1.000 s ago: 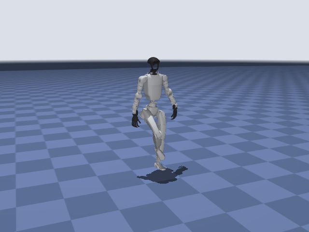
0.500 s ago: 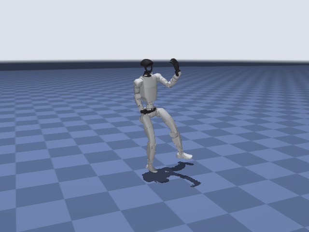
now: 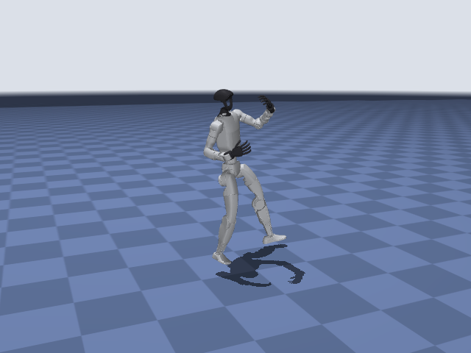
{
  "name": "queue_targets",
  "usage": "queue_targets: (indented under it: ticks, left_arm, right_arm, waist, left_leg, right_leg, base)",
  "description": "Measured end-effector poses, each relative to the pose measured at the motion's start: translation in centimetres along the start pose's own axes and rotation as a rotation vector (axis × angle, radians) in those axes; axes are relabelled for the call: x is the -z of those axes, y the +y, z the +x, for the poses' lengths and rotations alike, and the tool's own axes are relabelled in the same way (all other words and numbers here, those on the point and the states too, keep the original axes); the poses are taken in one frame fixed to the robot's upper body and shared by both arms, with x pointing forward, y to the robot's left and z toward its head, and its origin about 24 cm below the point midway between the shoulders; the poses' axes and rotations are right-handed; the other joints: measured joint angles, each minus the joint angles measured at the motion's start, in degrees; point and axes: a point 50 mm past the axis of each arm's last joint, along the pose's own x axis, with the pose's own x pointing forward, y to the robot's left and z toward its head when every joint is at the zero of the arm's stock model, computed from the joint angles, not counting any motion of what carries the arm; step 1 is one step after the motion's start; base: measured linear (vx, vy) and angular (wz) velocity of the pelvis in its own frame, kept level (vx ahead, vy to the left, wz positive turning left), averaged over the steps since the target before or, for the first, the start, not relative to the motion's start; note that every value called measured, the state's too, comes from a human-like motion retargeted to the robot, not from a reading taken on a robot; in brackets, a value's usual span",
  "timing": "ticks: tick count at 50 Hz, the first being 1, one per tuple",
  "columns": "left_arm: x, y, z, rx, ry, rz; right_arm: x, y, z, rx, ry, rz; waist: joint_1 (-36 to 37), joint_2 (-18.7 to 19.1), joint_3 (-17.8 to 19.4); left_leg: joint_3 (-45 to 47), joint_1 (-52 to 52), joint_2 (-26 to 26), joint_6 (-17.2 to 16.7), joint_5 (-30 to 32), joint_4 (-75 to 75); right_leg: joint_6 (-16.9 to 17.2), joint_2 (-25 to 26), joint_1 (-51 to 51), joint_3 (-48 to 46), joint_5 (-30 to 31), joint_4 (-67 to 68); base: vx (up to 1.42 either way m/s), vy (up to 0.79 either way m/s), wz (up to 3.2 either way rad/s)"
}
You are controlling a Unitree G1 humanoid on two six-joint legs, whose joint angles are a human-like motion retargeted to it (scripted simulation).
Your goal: Kungfu
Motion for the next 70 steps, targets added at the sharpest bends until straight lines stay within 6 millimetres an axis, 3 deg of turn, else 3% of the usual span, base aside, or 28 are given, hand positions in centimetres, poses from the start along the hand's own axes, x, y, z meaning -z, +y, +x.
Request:
queue_targets:
  ticks: [5,9,11,13,15,16,18,20,22,23,25,28,30,33,36,40,45,46,50,52,55,58,60,62,63,65,68,70]
  left_arm:
    - [-5.5,2.7,0.7,-0.176,0.012,0.530]
    - [-5.9,2.4,3.4,-0.254,-0.038,0.711]
    - [-5.7,1.7,5.0,-0.255,-0.075,0.713]
    - [-6.1,1.1,6.5,-0.232,-0.113,0.694]
    - [-6.4,0.7,7.4,-0.212,-0.127,0.684]
    - [-6.5,0.6,7.6,-0.214,-0.130,0.691]
    - [-6.7,0.3,8.0,-0.221,-0.148,0.705]
    - [-7.3,-0.4,8.9,-0.215,-0.191,0.716]
    - [-7.1,-0.6,9.1,-0.190,-0.166,0.758]
    - [-7.1,-0.4,8.7,-0.192,-0.142,0.789]
    - [-7.2,0.5,7.4,-0.237,-0.116,0.829]
    - [-7.5,1.3,6.0,-0.325,-0.121,0.833]
    - [-7.3,1.4,5.3,-0.359,-0.122,0.812]
    - [-6.2,0.8,4.4,-0.351,-0.095,0.792]
    - [-4.3,-0.3,3.1,-0.297,-0.042,0.803]
    - [-1.2,-2.2,1.3,-0.228,0.020,0.819]
    - [1.7,-3.2,-0.7,-0.250,0.070,0.887]
    - [1.7,-2.7,-1.3,-0.266,0.090,0.928]
    - [0.1,0.9,-3.3,-0.337,0.171,1.200]
    - [-1.2,4.2,-5.3,-0.417,0.277,1.429]
    - [-1.5,9.8,-9.7,-0.601,0.578,1.658]
    - [-1.6,13.5,-15.8,-0.720,1.065,1.539]
    - [-3.6,14.7,-19.7,-0.681,1.427,1.372]
    - [-6.0,15.2,-22.4,-0.788,1.632,1.340]
    - [-6.8,15.2,-23.0,-0.852,1.649,1.383]
    - [-7.4,15.2,-22.9,-0.869,1.555,1.485]
    - [-5.7,14.4,-21.5,-0.729,1.344,1.625]
    - [-4.6,14.0,-21.5,-0.698,1.318,1.659]
  right_arm:
    - [-6.4,2.6,9.3,-0.255,-0.257,-0.497]
    - [-10.7,3.1,14.9,-0.353,-0.402,-0.914]
    - [-12.1,2.3,17.6,-0.352,-0.427,-1.131]
    - [-12.1,1.1,21.2,-0.288,-0.415,-1.365]
    - [-10.4,-1.1,24.4,-0.172,-0.340,-1.644]
    - [-9.6,-3.6,25.3,-0.043,-0.219,-1.837]
    - [-10.0,-8.8,24.9,0.281,0.134,-2.244]
    - [-9.2,-11.2,22.8,0.578,0.493,-2.317]
    - [-8.0,-10.6,23.4,0.516,0.457,-2.001]
    - [-7.7,-9.3,24.4,0.423,0.344,-1.866]
    - [-7.2,-6.4,25.9,0.341,0.076,-1.734]
    - [-7.3,-4.3,26.3,0.498,-0.203,-1.657]
    - [-7.3,-4.0,26.3,0.535,-0.231,-1.582]
    - [-6.8,-3.6,26.5,0.535,-0.191,-1.324]
    - [-7.1,-2.8,27.0,0.533,-0.222,-0.899]
    - [-6.8,-2.0,27.9,0.460,-0.232,-0.154]
    - [-3.2,1.5,28.8,0.131,-0.195,0.643]
    - [-2.3,2.5,28.7,0.065,-0.188,0.733]
    - [1.8,5.0,26.2,-0.049,-0.100,0.922]
    - [4.4,5.2,23.0,-0.013,-0.060,0.939]
    - [8.0,5.2,15.9,0.035,-0.016,0.898]
    - [10.0,4.1,6.6,0.076,0.044,0.797]
    - [10.4,3.4,0.0,0.164,0.117,0.734]
    - [9.8,2.8,-6.0,0.320,0.154,0.693]
    - [9.4,2.7,-8.6,0.410,0.165,0.677]
    - [8.1,2.7,-13.3,0.584,0.174,0.618]
    - [6.1,3.1,-17.1,0.800,0.153,0.472]
    - [5.2,2.9,-16.7,0.838,0.111,0.361]
  waist:
    - [5.44,1.41,-0.53]
    - [13.33,-2.35,-7.66]
    - [18.55,-4.65,-8.54]
    - [23.19,-6.50,-6.63]
    - [27.08,-8.19,-5.44]
    - [28.40,-8.97,-5.41]
    - [30.64,-10.04,-4.79]
    - [33.16,-10.66,-2.63]
    - [32.65,-12.39,-1.71]
    - [31.68,-12.79,-1.88]
    - [30.76,-12.64,-2.81]
    - [31.06,-12.17,-3.72]
    - [31.10,-12.07,-3.90]
    - [31.05,-12.09,-4.20]
    - [30.89,-12.16,-4.05]
    - [31.39,-11.99,-3.16]
    - [28.48,-10.51,-4.14]
    - [26.38,-9.62,-4.27]
    - [16.70,-5.65,-3.84]
    - [11.96,-4.49,-3.39]
    - [6.27,-3.53,-1.96]
    - [-0.58,-2.23,0.02]
    - [-6.66,-1.96,2.20]
    - [-11.49,-3.04,5.24]
    - [-13.35,-4.01,6.57]
    - [-15.46,-5.49,8.35]
    - [-15.00,-7.11,7.22]
    - [-15.12,-7.73,6.70]
  left_leg:
    - [-11.50,-4.85,-3.65,-0.78,-4.65,7.46]
    - [-18.59,-12.37,-9.85,0.51,-6.29,11.62]
    - [-20.79,-14.27,-12.49,0.75,-6.44,12.69]
    - [-22.61,-14.72,-14.00,0.26,-6.72,13.89]
    - [-23.68,-15.22,-14.65,-0.56,-6.83,14.55]
    - [-24.12,-15.70,-14.89,-1.02,-6.84,14.61]
    - [-25.37,-16.49,-15.38,-1.81,-6.74,14.65]
    - [-26.72,-17.11,-16.01,-2.40,-6.45,14.71]
    - [-27.97,-17.35,-16.93,-2.62,-5.94,14.33]
    - [-28.56,-17.64,-17.02,-2.69,-5.71,14.15]
    - [-28.75,-18.59,-16.48,-2.39,-6.02,14.63]
    - [-27.60,-21.21,-14.06,-1.40,-7.63,17.17]
    - [-28.45,-22.70,-13.09,-0.89,-8.99,18.90]
    - [-29.98,-24.10,-12.69,-0.54,-10.89,20.96]
    - [-29.54,-24.70,-11.57,-0.09,-12.46,22.81]
    - [-28.96,-22.68,-9.91,-0.68,-15.69,23.73]
    - [-26.20,-14.30,-12.99,0.96,-19.98,19.47]
    - [-25.40,-11.75,-13.29,1.03,-19.98,17.65]
    - [-25.20,-2.62,-12.77,-0.62,-19.21,10.97]
    - [-25.68,1.98,-14.99,-0.62,-18.72,7.00]
    - [-24.66,9.90,-20.80,0.77,-17.28,-0.02]
    - [-25.91,13.79,-22.68,0.38,-17.07,-2.25]
    - [-28.18,15.80,-24.31,1.22,-17.25,-2.80]
    - [-30.10,18.23,-25.91,3.61,-17.96,-2.79]
    - [-30.74,19.30,-26.66,5.02,-18.48,-2.61]
    - [-31.35,21.20,-27.91,6.42,-19.39,-2.25]
    - [-31.39,21.00,-28.37,6.96,-20.08,-1.48]
    - [-32.01,20.44,-29.32,7.64,-20.07,-1.12]
  right_leg:
    - [6.60,2.69,12.96,-5.71,3.11,-9.83]
    - [10.21,5.17,16.94,-8.06,5.38,-14.38]
    - [11.46,6.10,18.13,-6.39,5.60,-15.41]
    - [12.88,6.64,20.15,-4.94,5.35,-16.36]
    - [13.85,6.79,21.25,-4.32,4.78,-17.05]
    - [13.92,6.97,21.31,-4.44,4.41,-17.41]
    - [13.76,7.49,21.69,-5.29,3.72,-18.18]
    - [13.52,7.93,22.53,-6.76,3.52,-19.12]
    - [13.93,8.42,23.42,-7.87,4.38,-20.07]
    - [14.09,9.01,23.35,-7.87,5.15,-20.44]
    - [14.15,9.94,22.34,-7.35,6.75,-20.78]
    - [14.15,10.73,19.93,-6.56,9.12,-20.82]
    - [14.15,11.58,18.91,-6.02,10.97,-20.97]
    - [14.15,12.86,18.20,-5.06,14.91,-21.57]
    - [14.15,13.49,17.99,-4.67,20.50,-22.30]
    - [14.15,13.15,17.96,-4.16,31.77,-22.21]
    - [14.15,8.25,17.48,2.79,45.77,-16.84]
    - [14.15,8.82,16.81,5.09,44.44,-14.67]
    - [14.15,18.89,11.07,16.57,29.41,-6.66]
    - [14.15,21.09,7.22,19.92,22.97,-5.16]
    - [11.40,17.45,1.15,19.54,18.30,-4.58]
    - [4.97,18.15,-4.84,18.36,18.66,-10.55]
    - [2.64,18.24,-8.36,18.58,22.43,-16.06]
    - [-0.04,18.08,-11.04,19.35,27.33,-21.70]
    - [-0.85,18.13,-12.33,19.66,28.43,-24.43]
    - [2.13,18.18,-14.81,18.47,28.27,-29.43]
    - [4.64,18.96,-19.93,18.40,23.56,-31.58]
    - [4.01,17.89,-22.33,16.83,26.08,-29.63]
  base:
    - [0.41,0.18,2.22]
    - [0.50,0.03,2.61]
    - [0.22,-0.04,1.81]
    - [0.08,-0.21,1.08]
    - [0.04,-0.29,0.61]
    - [0.09,-0.30,0.49]
    - [0.04,-0.30,0.56]
    - [-0.02,-0.34,0.64]
    - [0.15,-0.34,0.61]
    - [0.20,-0.25,0.34]
    - [0.18,-0.14,-0.09]
    - [0.08,-0.13,-0.57]
    - [0.09,-0.18,-0.48]
    - [0.31,-0.19,-0.27]
    - [0.33,-0.20,-0.35]
    - [0.39,-0.16,-0.55]
    - [0.59,0.22,-0.19]
    - [0.57,0.27,0.31]
    - [0.42,-0.02,0.66]
    - [0.43,0.19,0.70]
    - [0.39,0.44,0.37]
    - [0.32,0.18,0.53]
    - [0.19,0.01,1.11]
    - [0.09,-0.08,0.97]
    - [0.04,-0.12,0.67]
    - [0.05,-0.17,0.34]
    - [0.05,-0.25,0.09]
    - [-0.04,-0.09,0.39]
